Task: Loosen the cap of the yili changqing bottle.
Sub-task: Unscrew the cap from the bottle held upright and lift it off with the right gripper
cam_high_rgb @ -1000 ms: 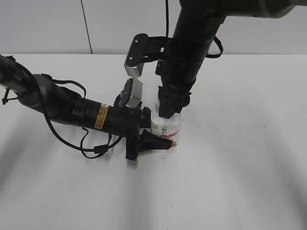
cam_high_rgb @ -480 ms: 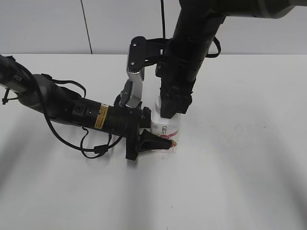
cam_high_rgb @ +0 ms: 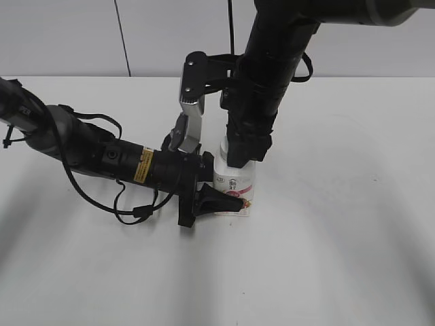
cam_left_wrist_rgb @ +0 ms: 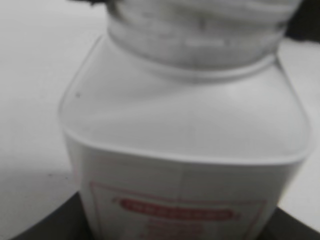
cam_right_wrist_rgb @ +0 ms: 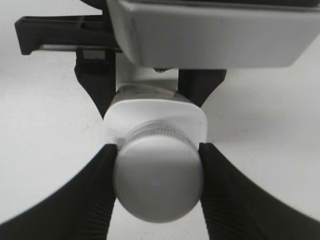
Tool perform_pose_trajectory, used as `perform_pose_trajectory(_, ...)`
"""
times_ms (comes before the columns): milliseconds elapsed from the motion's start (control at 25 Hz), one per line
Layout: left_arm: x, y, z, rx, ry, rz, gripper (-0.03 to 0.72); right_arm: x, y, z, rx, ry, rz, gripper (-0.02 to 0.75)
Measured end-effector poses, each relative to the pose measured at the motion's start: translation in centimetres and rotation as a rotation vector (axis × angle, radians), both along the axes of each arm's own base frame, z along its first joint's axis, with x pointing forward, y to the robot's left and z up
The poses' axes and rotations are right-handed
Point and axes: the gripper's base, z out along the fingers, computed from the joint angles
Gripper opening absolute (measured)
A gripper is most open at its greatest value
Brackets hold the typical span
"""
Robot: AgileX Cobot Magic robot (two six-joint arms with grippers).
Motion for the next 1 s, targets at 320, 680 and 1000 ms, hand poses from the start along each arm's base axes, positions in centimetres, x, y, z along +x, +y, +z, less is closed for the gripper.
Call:
perform_pose_trajectory(320, 0.0, 0.0, 0.0, 0.000, 0.000, 0.000, 0.385, 0.0, 0.1, 0.0, 0.007, 0.003, -0.003, 0.447)
perform_pose_trajectory(680, 0.0, 0.0, 0.0, 0.000, 0.000, 0.000, 0.385, 0.0, 0.1, 0.0, 0.012, 0.009, -0.036, 0.534)
perform_pose_trajectory(1000, 0.0, 0.0, 0.0, 0.000, 0.000, 0.000, 0.385, -0.3, -0.1, 1.3, 0.028, 0.006, -0.081, 0.536)
